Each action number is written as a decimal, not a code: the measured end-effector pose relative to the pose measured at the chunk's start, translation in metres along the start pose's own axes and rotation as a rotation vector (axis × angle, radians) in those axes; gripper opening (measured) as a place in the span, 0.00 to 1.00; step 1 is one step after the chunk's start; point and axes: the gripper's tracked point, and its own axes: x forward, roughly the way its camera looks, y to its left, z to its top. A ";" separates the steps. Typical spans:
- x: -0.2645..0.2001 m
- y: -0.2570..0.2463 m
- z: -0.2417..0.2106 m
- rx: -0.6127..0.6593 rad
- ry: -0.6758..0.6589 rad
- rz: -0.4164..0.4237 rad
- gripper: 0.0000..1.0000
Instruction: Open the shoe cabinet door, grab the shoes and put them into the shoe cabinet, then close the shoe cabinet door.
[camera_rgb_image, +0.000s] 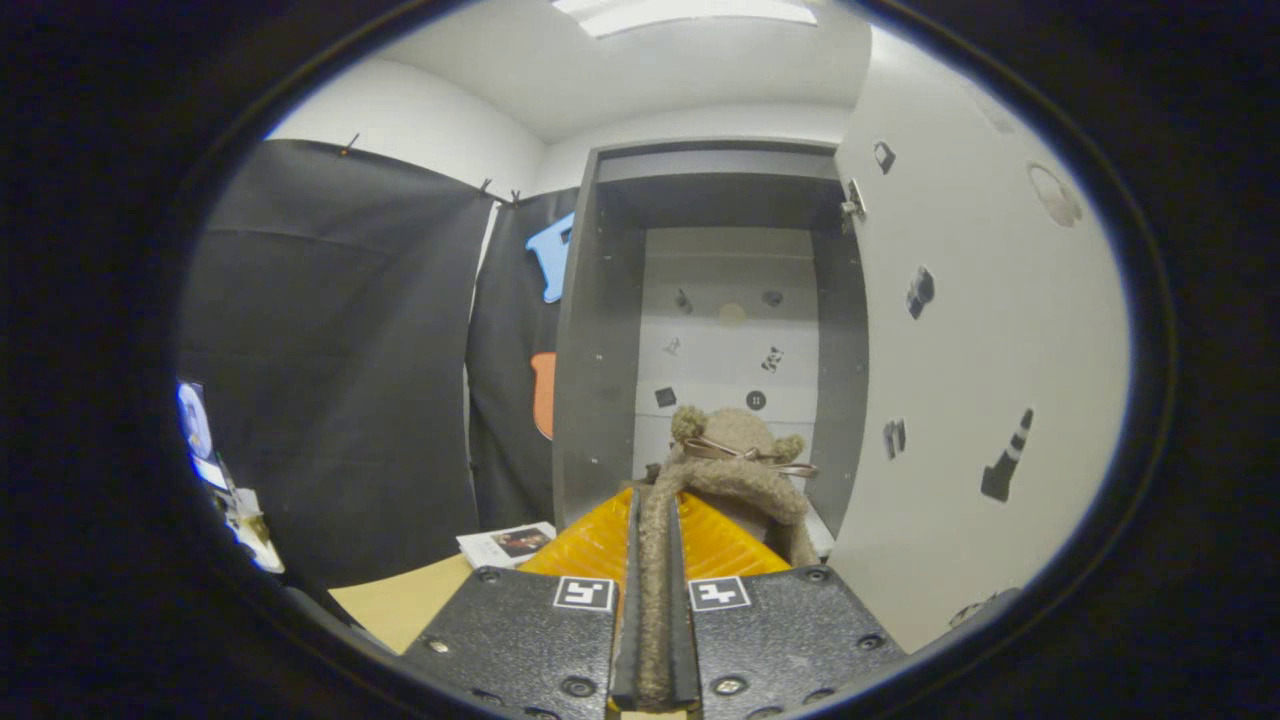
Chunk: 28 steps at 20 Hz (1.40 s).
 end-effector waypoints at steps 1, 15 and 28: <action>0.009 -0.004 0.009 -0.009 -0.004 -0.013 0.14; 0.173 -0.070 0.008 -0.078 0.091 -0.169 0.14; 0.287 -0.138 -0.108 -0.114 0.254 -0.224 0.14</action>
